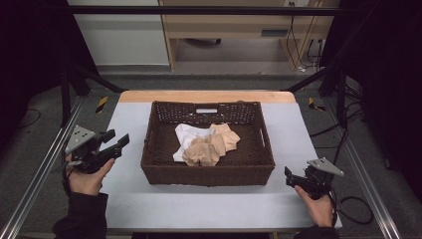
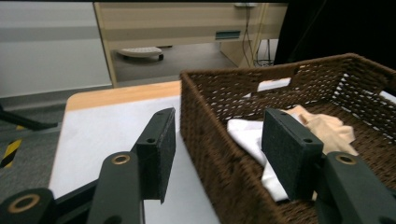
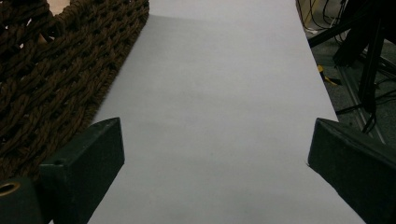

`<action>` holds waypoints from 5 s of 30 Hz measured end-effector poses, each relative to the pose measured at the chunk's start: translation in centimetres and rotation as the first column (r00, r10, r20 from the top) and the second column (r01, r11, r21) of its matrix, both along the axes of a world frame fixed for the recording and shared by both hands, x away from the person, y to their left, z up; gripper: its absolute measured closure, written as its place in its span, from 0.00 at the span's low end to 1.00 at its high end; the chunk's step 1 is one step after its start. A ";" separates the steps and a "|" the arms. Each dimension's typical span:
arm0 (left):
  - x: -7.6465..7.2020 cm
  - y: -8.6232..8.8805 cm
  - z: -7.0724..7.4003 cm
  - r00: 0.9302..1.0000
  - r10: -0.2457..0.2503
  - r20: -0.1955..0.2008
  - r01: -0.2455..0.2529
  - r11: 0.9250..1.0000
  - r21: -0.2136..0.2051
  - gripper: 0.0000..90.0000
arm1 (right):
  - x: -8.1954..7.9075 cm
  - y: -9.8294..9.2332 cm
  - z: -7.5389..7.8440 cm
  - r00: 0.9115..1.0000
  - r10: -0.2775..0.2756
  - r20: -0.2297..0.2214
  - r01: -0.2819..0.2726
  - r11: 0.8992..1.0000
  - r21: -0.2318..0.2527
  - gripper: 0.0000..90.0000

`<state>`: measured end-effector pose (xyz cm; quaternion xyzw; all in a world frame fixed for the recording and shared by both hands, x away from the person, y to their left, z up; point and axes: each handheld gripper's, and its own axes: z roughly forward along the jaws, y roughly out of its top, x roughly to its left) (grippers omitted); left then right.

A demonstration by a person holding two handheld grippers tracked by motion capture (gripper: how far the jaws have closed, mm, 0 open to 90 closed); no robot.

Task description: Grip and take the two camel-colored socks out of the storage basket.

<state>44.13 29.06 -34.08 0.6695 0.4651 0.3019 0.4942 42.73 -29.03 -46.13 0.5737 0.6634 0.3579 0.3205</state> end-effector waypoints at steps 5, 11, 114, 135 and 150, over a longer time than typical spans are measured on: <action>0.8 -1.8 1.0 1.000 -0.023 0.004 0.023 1.000 0.014 0.49 | 0.0 0.0 0.1 1.000 0.000 0.008 0.000 1.000 -0.001 0.05; 1.8 -3.7 2.1 0.999 -0.037 0.011 0.036 0.999 0.032 0.50 | 0.0 0.1 0.1 1.000 -0.002 0.010 0.002 1.000 -0.004 0.04; 9.8 -16.1 -7.4 0.899 -0.340 -0.276 0.383 0.916 0.119 0.95 | 0.3 0.0 -0.1 1.000 -0.016 -0.007 0.016 1.000 -0.022 0.06; 8.0 -14.0 -0.6 0.955 -0.274 0.114 0.281 0.958 -0.052 0.96 | 0.3 -0.2 0.0 1.000 -0.020 0.012 0.020 0.999 -0.027 0.06; 5.5 -11.7 2.4 0.949 -0.251 0.189 0.270 0.960 -0.079 0.96 | 0.2 -0.3 0.1 1.000 -0.026 0.016 0.026 1.000 -0.018 0.06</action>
